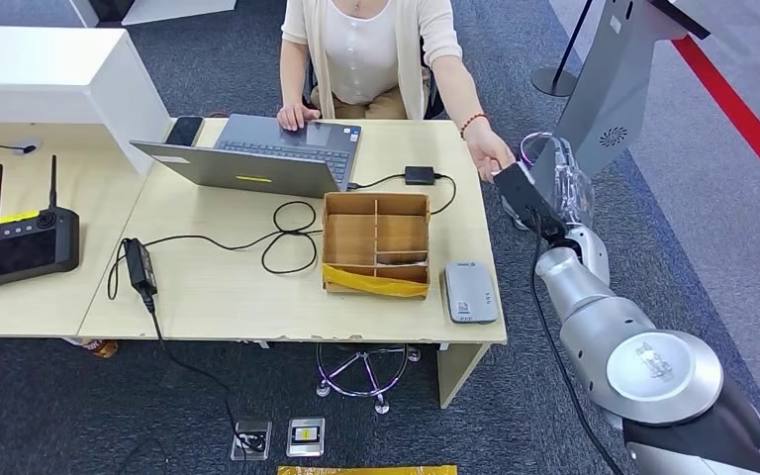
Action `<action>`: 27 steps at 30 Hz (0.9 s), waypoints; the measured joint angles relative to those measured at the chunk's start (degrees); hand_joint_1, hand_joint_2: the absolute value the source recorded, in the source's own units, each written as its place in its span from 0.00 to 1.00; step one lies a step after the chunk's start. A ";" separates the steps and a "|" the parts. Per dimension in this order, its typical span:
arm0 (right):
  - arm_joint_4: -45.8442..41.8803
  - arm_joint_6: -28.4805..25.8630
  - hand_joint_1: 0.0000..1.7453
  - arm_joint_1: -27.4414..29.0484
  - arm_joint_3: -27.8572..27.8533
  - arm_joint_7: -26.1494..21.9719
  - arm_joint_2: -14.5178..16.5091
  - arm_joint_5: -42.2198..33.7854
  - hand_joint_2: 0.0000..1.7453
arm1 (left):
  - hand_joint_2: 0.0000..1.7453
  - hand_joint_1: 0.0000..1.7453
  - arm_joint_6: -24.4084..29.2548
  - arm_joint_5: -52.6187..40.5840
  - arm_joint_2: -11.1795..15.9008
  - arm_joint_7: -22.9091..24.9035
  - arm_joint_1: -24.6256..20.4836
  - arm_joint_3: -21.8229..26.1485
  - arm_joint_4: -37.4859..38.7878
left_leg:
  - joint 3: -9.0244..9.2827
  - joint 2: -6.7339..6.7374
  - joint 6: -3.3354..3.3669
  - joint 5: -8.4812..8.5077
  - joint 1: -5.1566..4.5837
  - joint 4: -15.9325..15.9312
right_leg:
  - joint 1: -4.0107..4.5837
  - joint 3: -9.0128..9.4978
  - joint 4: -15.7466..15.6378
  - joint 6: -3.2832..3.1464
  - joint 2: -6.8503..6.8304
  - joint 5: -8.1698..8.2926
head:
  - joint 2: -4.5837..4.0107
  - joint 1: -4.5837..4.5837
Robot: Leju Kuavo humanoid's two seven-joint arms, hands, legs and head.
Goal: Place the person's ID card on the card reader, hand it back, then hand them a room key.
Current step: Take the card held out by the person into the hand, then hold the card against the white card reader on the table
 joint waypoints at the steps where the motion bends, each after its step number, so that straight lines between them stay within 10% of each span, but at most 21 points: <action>1: 0.00 0.04 0.50 -0.03 0.11 -0.02 0.05 0.00 1.00 | 0.00 0.00 0.00 0.03 0.00 0.00 0.00 0.00 0.00 | 0.00 0.00 0.00 0.00 0.00 0.00 | 0.00 0.00 0.00 0.00 0.00 0.00 | 0.00 -0.01; 3: 0.00 0.09 1.00 -0.04 0.21 -0.03 0.15 0.00 1.00 | 0.00 0.00 0.01 0.09 0.00 0.00 0.01 0.00 0.00 | 0.00 0.00 0.00 0.00 0.00 0.00 | 0.00 0.00 0.00 0.00 0.00 0.00 | 0.00 0.00; 27: 0.00 0.68 1.00 -0.69 0.80 1.08 0.31 0.00 1.00 | 0.00 0.00 0.11 0.21 -0.07 0.00 0.01 -0.04 0.00 | 0.00 0.00 0.00 0.00 0.00 0.00 | 0.00 -0.04 0.00 0.00 0.04 0.00 | 0.00 0.00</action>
